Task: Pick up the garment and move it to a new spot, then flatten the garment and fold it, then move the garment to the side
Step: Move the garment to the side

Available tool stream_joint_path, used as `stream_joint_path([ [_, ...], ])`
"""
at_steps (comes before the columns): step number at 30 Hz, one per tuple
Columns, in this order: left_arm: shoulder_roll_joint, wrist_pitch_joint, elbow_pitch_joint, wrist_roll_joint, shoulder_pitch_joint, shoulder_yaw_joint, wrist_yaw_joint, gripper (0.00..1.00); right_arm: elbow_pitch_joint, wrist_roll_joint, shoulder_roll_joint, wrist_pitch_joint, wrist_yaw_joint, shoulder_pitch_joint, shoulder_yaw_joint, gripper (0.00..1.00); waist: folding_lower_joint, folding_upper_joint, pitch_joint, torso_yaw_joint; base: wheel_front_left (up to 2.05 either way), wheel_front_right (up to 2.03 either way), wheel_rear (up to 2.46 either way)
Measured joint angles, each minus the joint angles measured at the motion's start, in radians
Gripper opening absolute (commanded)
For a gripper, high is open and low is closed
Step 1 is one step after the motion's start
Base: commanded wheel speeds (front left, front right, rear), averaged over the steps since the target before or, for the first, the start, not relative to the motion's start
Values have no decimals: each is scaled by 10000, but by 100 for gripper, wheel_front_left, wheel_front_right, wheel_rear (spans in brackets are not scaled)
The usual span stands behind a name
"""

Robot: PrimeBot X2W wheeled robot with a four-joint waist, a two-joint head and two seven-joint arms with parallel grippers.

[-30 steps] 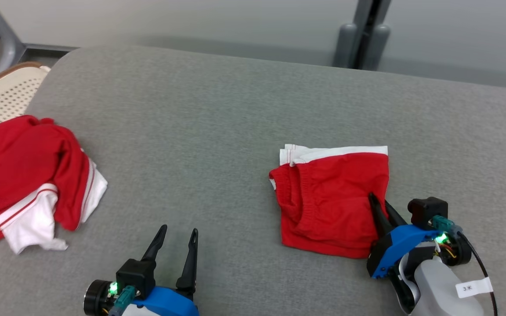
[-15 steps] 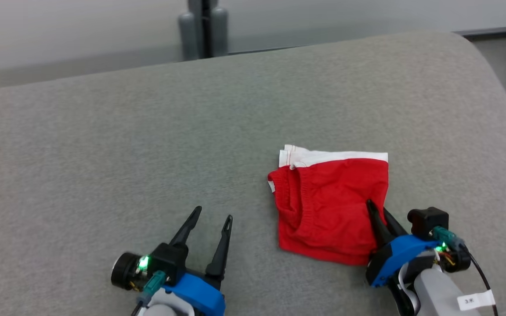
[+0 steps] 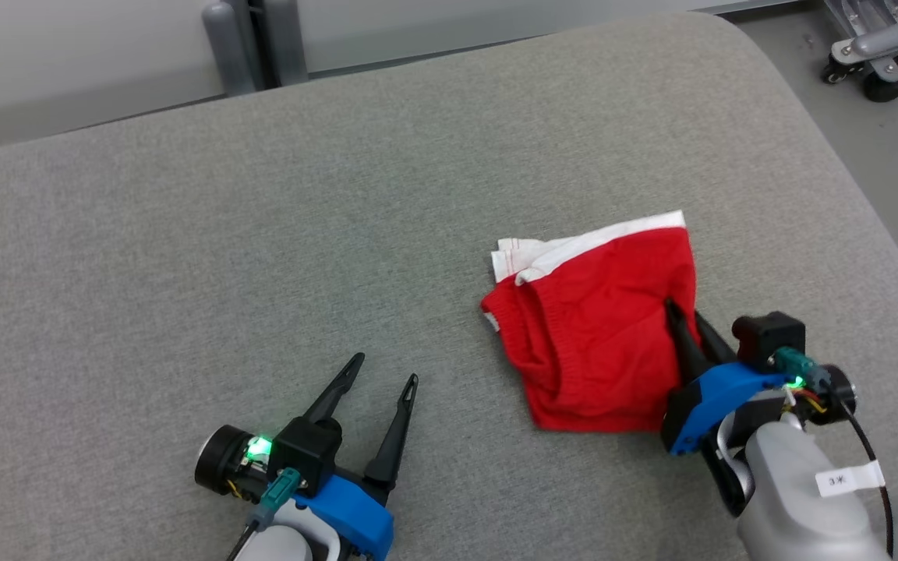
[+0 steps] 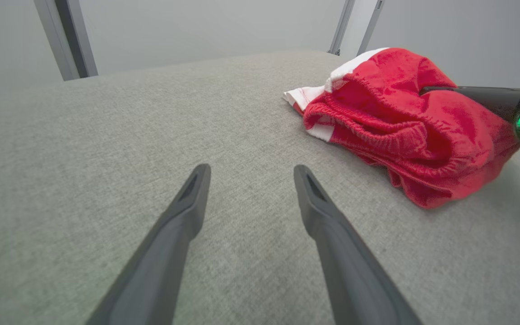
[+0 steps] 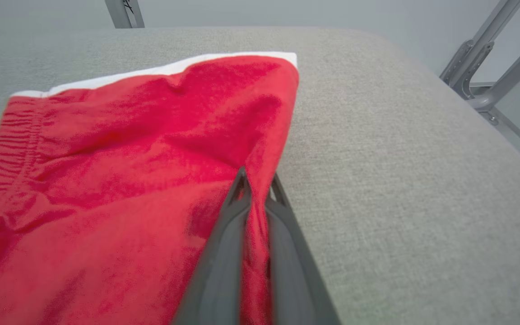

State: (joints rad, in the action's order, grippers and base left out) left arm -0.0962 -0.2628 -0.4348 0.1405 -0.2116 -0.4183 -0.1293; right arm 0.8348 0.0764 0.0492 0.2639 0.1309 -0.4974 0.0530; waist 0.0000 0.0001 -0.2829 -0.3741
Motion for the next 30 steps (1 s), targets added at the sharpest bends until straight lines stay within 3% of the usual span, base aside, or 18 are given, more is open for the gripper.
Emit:
stream_joint_path([
  [3,-169,-2,0,-8,-155,-52,0,100,366,-1026,173,-2,4,-673,-846,0,0,0,-270,210,0,0,0],
  [11,-433,-36,295,-10,-615,-81,-35,100,832,-3404,1818,-811,2,-2307,-3806,0,0,0,-1095,1021,0,0,0],
  [15,-458,-81,476,-8,-869,-77,-38,100,587,-4650,2104,-1292,2,-2811,-5576,0,0,0,-1547,1511,0,0,0],
  [16,-456,-82,499,-8,-924,-58,-50,100,483,-4895,2092,-1325,2,-2887,-5900,19,0,0,-1623,1588,0,0,0],
  [17,-443,-90,512,-6,-979,17,-50,100,357,-5127,2067,-1325,2,-2963,-6228,49,0,0,-1689,1663,0,0,0],
  [18,-433,-90,531,-6,-1010,104,-52,100,207,-5348,2025,-1306,0,-3040,-6543,100,0,0,-1744,1727,0,0,0],
  [24,-397,-86,483,-29,-1188,518,-52,100,-543,-6249,1317,-389,0,-3623,-7892,100,0,0,-1765,1946,0,0,0],
  [27,-389,-71,362,-42,-1187,825,-48,100,-552,-6335,779,-102,0,-3718,-7743,100,0,0,-1570,2006,0,0,0],
  [30,-378,-35,244,-73,-1113,1127,-31,100,-803,-6038,322,-36,0,-3664,-6964,100,1,0,-1326,2095,0,0,0],
])
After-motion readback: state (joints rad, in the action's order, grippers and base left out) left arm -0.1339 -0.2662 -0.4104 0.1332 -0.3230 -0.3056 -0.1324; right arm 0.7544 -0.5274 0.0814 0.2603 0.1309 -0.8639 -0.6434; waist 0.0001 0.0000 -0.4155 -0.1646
